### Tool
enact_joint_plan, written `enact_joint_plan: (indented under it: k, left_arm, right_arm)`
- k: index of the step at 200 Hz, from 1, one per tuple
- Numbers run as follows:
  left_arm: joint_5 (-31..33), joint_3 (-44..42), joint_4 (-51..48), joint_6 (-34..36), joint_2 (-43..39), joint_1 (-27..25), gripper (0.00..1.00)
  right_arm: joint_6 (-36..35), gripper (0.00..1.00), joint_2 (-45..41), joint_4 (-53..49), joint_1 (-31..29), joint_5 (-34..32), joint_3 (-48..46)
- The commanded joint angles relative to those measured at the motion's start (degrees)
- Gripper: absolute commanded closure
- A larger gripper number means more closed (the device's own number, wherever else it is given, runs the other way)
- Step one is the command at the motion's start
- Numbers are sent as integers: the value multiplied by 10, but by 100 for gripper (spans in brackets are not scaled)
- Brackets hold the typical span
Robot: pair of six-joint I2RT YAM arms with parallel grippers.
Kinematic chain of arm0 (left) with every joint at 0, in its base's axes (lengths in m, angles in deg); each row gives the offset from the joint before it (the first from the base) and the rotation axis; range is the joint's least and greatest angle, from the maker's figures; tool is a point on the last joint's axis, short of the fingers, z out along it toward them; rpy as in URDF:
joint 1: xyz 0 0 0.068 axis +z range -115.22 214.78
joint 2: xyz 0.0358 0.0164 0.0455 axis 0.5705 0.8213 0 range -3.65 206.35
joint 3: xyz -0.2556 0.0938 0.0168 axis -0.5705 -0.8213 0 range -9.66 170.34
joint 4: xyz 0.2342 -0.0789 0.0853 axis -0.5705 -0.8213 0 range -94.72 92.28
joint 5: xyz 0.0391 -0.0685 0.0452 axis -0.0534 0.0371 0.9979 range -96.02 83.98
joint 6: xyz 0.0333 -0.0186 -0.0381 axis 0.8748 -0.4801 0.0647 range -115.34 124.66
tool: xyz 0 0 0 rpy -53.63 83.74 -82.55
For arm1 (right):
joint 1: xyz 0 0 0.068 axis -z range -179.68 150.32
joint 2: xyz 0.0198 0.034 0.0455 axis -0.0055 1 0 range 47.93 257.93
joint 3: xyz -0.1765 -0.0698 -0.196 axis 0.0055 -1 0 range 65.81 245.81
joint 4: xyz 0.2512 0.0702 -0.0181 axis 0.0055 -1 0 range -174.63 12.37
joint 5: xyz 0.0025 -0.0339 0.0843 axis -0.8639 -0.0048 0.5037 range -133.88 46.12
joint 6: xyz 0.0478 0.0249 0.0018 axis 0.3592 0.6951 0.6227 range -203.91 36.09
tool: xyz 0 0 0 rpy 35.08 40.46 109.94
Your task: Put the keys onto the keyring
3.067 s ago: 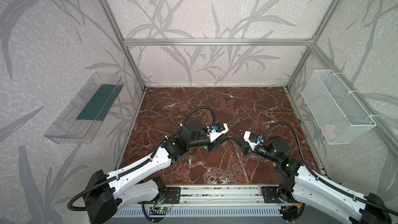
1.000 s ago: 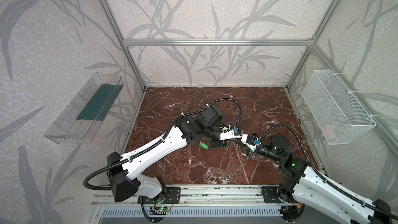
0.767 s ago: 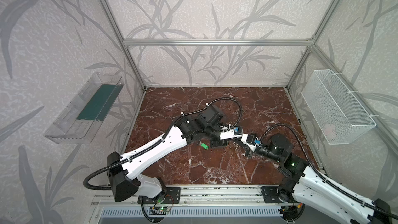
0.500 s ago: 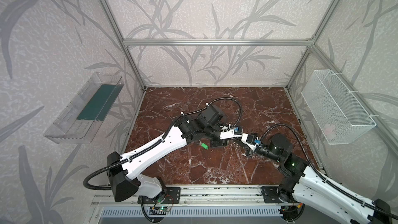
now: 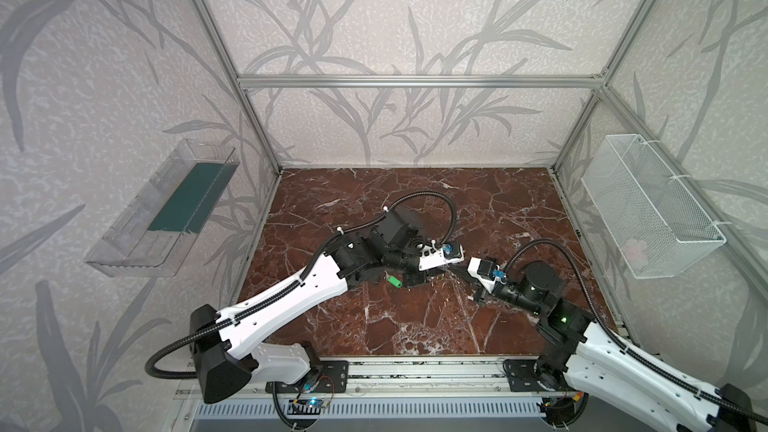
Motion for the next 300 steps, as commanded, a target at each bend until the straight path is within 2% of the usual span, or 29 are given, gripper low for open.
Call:
enact_joint_plan:
  k: [1, 45, 95, 151, 242, 258, 300]
  left_arm:
    - [-12, -52, 104, -61, -38, 8, 66]
    - [-8, -146, 239, -129, -89, 9, 65]
    - [-3, -207, 334, -144, -136, 13, 68]
    - [-42, -209, 346, -141, -131, 17, 72]
    - [-81, -190, 309, -113, -113, 23, 81]
    - [-93, -185, 307, -111, -109, 23, 89]
    - [-116, -169, 297, -102, -95, 23, 100]
  right_arm:
    - [24, 100, -8, 72, -3, -2, -5]
    - [33, 100, 4, 105, -3, 7, -10]
    - [40, 100, 7, 148, -2, 12, -27]
    - [48, 100, 11, 178, -3, 36, -33]
    - [48, 100, 9, 176, -3, 69, -32]
    - [47, 100, 12, 178, -2, 73, -32]
    - [44, 100, 14, 177, -3, 69, -33]
